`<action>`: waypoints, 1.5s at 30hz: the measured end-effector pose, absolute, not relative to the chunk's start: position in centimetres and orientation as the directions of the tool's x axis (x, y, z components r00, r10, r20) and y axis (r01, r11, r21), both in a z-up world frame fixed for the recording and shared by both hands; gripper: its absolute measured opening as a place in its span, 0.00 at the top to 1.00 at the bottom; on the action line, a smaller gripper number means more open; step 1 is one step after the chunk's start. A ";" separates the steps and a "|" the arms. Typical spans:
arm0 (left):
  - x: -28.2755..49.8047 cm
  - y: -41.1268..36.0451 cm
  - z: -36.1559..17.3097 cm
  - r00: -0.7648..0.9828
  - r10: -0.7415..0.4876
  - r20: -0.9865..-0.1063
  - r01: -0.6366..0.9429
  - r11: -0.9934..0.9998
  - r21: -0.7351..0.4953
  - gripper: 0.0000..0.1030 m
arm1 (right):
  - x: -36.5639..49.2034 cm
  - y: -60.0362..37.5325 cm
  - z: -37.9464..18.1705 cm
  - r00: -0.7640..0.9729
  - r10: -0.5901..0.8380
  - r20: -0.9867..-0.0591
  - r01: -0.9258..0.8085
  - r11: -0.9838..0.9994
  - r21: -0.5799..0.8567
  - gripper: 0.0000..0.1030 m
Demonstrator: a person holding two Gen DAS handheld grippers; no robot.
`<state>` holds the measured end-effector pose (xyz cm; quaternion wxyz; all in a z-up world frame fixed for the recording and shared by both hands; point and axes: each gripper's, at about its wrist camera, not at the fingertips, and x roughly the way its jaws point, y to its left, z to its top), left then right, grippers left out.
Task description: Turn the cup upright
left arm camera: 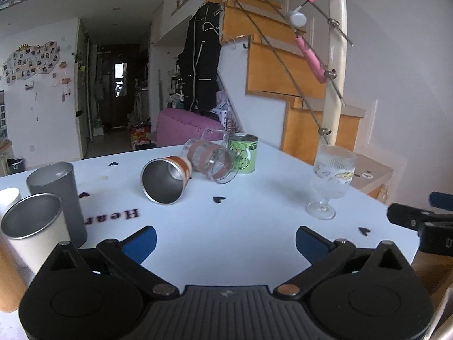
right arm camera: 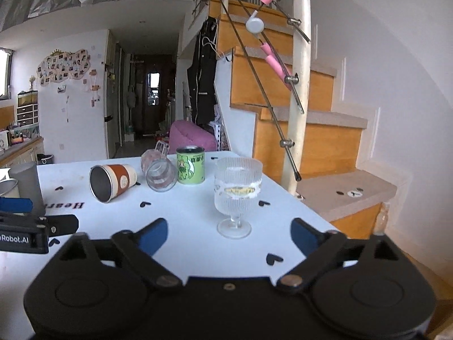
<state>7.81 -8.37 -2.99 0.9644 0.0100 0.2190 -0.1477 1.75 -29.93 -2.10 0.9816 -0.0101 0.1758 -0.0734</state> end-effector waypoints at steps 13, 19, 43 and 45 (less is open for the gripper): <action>7.2 -8.0 -3.1 0.866 -0.248 -0.434 0.263 0.965 -0.026 0.00 | 1.3 -30.3 -2.4 0.923 -0.180 -0.341 0.171 0.984 -0.058 0.00; 7.1 -7.9 -3.1 0.870 -0.243 -0.430 0.258 0.966 -0.024 0.00 | 1.2 -30.3 -2.4 0.923 -0.177 -0.341 0.168 0.984 -0.057 0.00; 7.0 -8.0 -2.8 0.870 -0.236 -0.432 0.254 0.967 -0.016 0.00 | 1.1 -30.4 -2.5 0.922 -0.186 -0.340 0.178 0.982 -0.055 0.00; 7.0 -8.0 -2.8 0.870 -0.235 -0.432 0.253 0.967 -0.016 0.00 | 1.1 -30.4 -2.5 0.922 -0.186 -0.341 0.178 0.983 -0.054 0.00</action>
